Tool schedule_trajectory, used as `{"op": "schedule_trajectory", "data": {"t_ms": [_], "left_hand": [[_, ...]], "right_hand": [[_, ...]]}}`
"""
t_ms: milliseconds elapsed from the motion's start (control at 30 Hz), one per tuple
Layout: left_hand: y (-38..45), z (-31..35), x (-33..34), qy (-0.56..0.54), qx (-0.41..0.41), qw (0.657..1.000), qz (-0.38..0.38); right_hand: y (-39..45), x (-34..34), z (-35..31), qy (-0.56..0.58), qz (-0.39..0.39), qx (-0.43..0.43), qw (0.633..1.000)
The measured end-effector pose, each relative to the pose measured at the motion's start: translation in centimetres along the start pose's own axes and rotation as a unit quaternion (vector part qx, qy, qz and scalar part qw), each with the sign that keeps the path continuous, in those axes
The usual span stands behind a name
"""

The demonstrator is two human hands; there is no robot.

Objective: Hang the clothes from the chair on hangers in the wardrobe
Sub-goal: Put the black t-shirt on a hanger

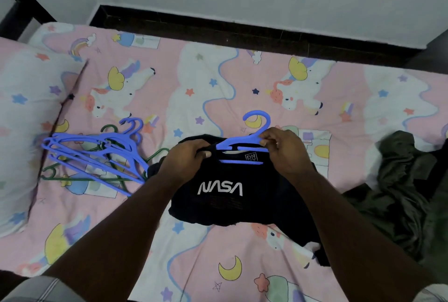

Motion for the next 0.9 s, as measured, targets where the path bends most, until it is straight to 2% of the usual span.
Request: {"op": "schedule_trajectory", "data": {"t_ms": [100,200,333,433,600,700,900], "left_hand": [[-0.3,1.8,-3.4,0.006,0.023,0.999,0.021],[-0.7,4.0,-7.5,0.006,0.048,0.998,0.041],[-1.6,7.3,-13.0,-0.013,0.063,0.996,0.063],[-2.8,9.4,-17.1,-0.024,0.072,0.993,0.089],[-4.2,13.6,-24.0,-0.024,0.109,0.984,0.142],[-5.5,16.5,-28.7,-0.021,0.145,0.973,0.177],[-8.5,20.5,-36.5,0.004,0.157,0.953,0.259]], "right_hand": [[-0.6,-3.7,-1.9,0.018,0.016,0.01,1.0],[-1.2,-8.0,-1.7,-0.046,0.035,0.037,0.998],[-2.6,-13.3,-3.0,-0.095,-0.01,0.088,0.991],[-4.0,-16.8,-6.7,-0.068,-0.001,0.063,0.996],[-4.3,-21.9,-13.6,-0.046,0.074,-0.018,0.996],[-4.4,-24.5,-18.5,-0.068,0.091,-0.08,0.99],[-5.8,-30.7,-25.8,-0.028,0.17,-0.13,0.976]]}}
Point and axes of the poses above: each hand's wrist, its own y-axis towards the middle knuckle, its own x-axis out of the palm, z = x × y, the point moved 5 cm from there along y, towards the middle knuckle, and after that the axes turned 5 degrees about x, right-handed, at the moved point
